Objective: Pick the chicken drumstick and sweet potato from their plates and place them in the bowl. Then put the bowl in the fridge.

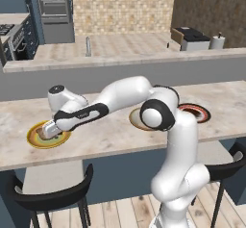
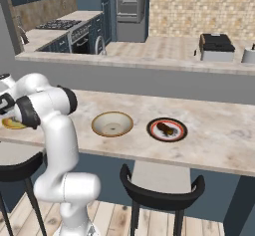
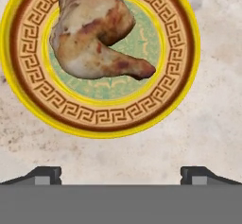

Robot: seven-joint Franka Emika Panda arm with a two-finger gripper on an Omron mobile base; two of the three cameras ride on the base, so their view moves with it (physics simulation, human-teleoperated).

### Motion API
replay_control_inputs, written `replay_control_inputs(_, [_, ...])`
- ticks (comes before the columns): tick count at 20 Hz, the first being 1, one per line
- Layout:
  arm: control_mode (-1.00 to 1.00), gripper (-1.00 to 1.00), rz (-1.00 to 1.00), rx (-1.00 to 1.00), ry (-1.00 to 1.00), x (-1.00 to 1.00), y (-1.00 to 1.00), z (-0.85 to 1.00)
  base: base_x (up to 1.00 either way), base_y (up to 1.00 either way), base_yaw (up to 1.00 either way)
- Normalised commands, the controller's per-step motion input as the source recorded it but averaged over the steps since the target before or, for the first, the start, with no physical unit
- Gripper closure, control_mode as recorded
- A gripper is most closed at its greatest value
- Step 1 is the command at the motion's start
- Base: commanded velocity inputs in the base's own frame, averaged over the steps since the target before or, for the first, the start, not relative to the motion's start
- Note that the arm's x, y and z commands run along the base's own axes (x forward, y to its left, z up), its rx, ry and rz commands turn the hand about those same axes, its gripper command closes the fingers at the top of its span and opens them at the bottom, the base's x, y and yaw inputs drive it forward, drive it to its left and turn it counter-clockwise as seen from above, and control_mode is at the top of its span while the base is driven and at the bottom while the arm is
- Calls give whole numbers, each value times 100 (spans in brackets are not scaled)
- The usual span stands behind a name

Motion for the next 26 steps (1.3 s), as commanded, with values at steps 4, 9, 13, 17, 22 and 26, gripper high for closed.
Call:
replay_control_inputs(4, [-100, -100, 0, -4, 0, 17, 2, -10, 0, 0, 0])
replay_control_inputs(9, [-100, -100, 0, -3, 0, 17, 0, -1, 0, 0, 0])
replay_control_inputs(13, [-100, -100, 1, -2, 0, 16, -1, 0, 0, 0, 0])
replay_control_inputs(17, [-100, -100, 5, -2, 0, 4, -5, -17, 0, 0, 0])
replay_control_inputs(22, [-100, -100, 5, 0, -1, 0, -2, -31, 0, 0, 0])
replay_control_inputs(26, [-100, -100, 5, 0, -6, 4, -3, -24, 0, 0, 0])
